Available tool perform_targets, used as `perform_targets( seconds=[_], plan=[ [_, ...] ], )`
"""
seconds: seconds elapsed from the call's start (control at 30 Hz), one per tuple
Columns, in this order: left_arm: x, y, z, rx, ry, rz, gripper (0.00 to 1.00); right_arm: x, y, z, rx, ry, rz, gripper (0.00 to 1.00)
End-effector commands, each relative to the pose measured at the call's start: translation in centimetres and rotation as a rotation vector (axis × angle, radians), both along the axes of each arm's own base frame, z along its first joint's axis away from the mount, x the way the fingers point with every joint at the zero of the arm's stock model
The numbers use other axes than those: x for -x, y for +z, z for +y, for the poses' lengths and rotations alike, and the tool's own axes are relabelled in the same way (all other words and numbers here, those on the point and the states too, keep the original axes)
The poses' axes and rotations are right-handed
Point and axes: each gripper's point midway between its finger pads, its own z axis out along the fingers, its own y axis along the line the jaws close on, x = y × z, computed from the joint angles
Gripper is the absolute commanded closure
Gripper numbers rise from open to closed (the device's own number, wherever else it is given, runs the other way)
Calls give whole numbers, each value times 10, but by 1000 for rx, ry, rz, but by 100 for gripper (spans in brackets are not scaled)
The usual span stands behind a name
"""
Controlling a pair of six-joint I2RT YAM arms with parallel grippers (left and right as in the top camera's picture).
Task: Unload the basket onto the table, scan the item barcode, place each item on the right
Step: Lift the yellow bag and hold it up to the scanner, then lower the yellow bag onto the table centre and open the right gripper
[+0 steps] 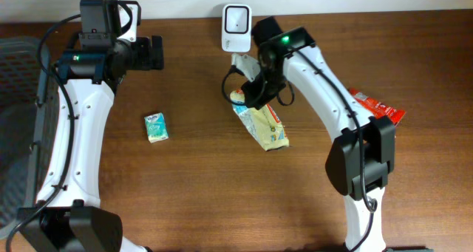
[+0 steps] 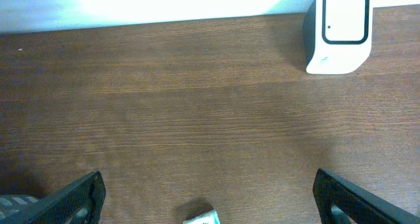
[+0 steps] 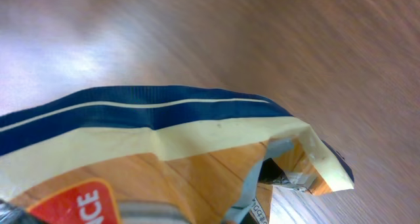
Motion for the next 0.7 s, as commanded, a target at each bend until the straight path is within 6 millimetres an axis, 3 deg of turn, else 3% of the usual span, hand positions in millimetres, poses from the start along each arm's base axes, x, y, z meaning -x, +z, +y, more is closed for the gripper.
perform_targets(
  seconds=[0.0,0.17,0.3,0.47,0.53,0.67],
  plan=[
    [-1,-1,4,-15,-1,1,1,-18,6,-33,240,-112,-133,90],
    [-1,-1,4,-15,-1,1,1,-32,-12,-59,551,-271,-252,94],
    [-1,-1,4,-15,-1,1,1,-27,-15,-39,550,-260,-276,91],
    [-1,-1,4,-15,-1,0,1,-9,-23,-10,420,-248,-171,1],
    [-1,-1,4,-15,-1,0,1,-7,-24,-9,370,-255,-126,1],
    [-1,-1,4,-15,-1,1,1,-15,-15,-27,255,-276,-51,1]
  ],
)
